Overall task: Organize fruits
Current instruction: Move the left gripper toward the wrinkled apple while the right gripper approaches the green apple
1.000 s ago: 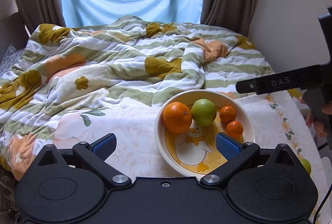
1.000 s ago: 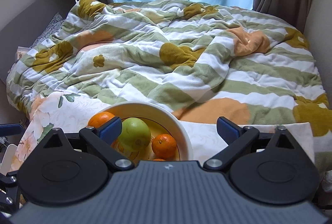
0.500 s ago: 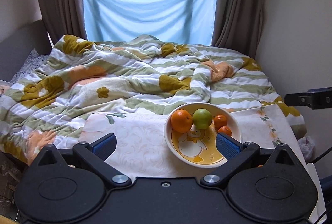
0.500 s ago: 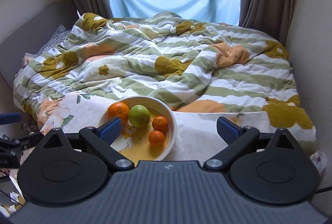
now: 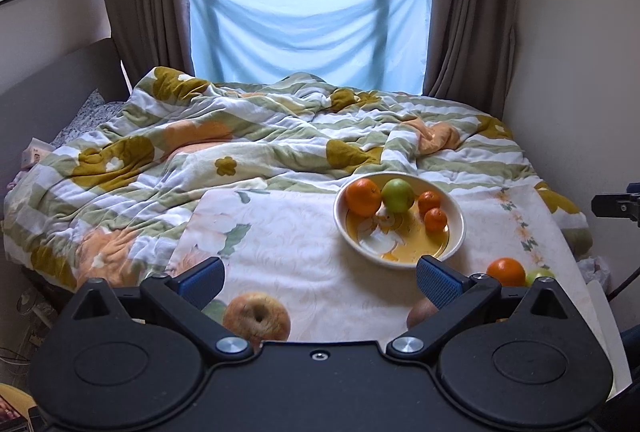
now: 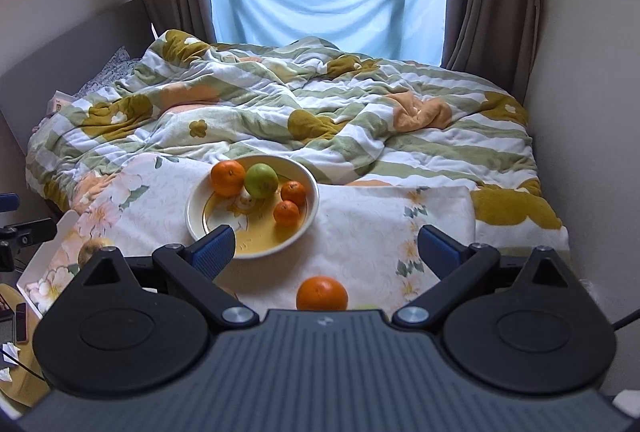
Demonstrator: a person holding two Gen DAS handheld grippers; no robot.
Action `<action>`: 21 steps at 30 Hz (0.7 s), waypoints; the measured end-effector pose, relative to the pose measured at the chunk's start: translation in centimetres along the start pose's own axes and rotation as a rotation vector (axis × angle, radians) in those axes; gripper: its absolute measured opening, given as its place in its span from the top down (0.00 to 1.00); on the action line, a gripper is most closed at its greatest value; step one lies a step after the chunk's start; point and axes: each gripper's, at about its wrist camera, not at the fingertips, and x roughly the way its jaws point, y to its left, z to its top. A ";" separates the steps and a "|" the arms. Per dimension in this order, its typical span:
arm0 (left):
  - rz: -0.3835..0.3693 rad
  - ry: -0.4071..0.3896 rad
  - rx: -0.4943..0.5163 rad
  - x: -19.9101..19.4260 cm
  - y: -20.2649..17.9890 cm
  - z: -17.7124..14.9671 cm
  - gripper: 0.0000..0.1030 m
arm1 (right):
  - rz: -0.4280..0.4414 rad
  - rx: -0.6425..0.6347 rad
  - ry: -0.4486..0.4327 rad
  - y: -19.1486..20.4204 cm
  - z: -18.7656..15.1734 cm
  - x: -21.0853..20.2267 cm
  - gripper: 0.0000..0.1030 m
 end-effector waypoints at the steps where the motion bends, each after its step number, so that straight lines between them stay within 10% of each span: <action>1: 0.006 0.004 -0.001 0.1 0.1 -0.4 0.00 | -0.004 -0.002 0.000 -0.1 -0.5 -0.1 0.00; 21: 0.112 0.074 -0.008 9.2 4.3 -8.1 0.00 | -0.058 -0.042 0.037 -2.0 -10.8 6.9 0.00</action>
